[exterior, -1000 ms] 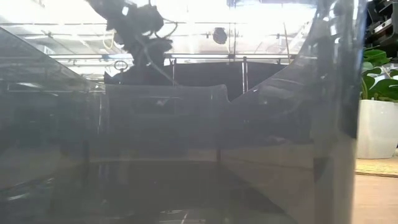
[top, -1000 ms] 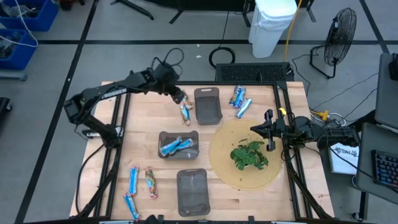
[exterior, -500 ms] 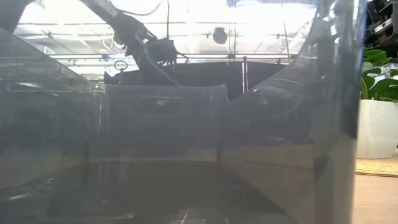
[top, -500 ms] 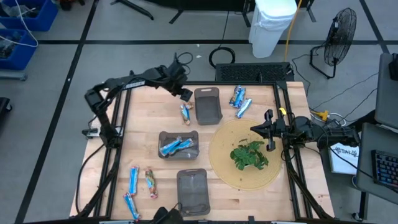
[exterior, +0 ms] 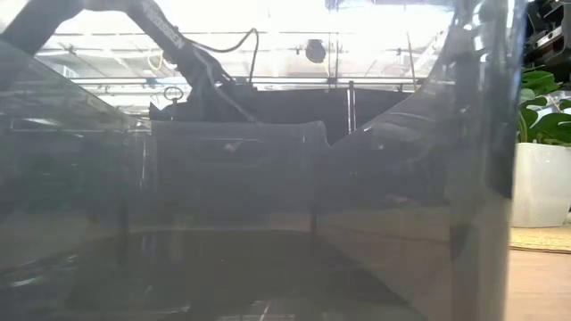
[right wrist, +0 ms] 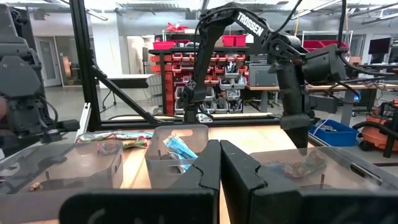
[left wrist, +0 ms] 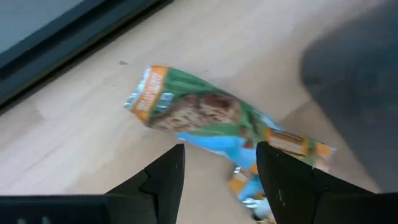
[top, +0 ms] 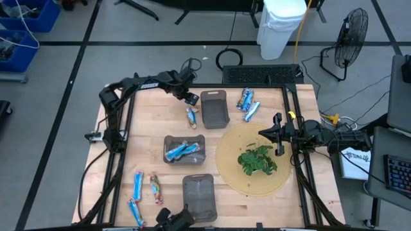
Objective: Pick and place Granola Bars by type
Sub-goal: Put the yellow granola bar into the middle black bin
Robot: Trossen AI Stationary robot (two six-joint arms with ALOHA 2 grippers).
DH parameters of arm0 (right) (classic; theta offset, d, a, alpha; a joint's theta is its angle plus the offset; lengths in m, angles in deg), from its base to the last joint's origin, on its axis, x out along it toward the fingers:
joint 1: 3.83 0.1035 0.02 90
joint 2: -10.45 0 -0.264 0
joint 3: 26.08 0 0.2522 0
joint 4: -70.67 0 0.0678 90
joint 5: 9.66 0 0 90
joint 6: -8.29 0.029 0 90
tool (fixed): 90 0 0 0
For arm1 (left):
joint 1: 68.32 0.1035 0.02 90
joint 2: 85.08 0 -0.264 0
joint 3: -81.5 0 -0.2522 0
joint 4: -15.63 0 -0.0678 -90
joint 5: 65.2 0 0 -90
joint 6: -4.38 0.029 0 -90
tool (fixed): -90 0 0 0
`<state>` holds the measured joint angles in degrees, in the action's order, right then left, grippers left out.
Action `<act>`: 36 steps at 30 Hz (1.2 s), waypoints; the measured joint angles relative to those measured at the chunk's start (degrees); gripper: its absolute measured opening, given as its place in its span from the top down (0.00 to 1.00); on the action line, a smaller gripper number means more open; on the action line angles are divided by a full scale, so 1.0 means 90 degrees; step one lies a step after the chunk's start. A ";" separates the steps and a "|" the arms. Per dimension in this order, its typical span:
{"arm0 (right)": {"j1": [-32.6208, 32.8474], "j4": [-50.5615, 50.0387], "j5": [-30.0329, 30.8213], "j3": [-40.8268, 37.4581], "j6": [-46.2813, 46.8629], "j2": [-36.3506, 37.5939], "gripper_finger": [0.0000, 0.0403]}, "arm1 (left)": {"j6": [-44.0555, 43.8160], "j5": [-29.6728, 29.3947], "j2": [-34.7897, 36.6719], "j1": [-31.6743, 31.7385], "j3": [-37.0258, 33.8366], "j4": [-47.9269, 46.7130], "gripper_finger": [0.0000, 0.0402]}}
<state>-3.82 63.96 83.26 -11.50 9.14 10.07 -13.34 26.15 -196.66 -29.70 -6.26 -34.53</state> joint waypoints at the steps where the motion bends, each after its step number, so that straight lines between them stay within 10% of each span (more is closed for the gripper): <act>1: 0.0000 0.0000 -0.0001 -0.0002 -0.0001 0.0000 1.00 | -0.0002 -0.0097 -0.0026 -0.0001 0.0000 -0.0003 0.50; 36: -0.0001 0.0000 -0.0001 -0.0002 -0.0001 0.0000 1.00 | 0.0083 0.0013 -0.0190 0.0196 0.0002 -0.0174 0.50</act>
<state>-3.83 63.96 83.25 -11.51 9.13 10.07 -12.59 26.27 -198.37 -27.94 -6.24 -36.10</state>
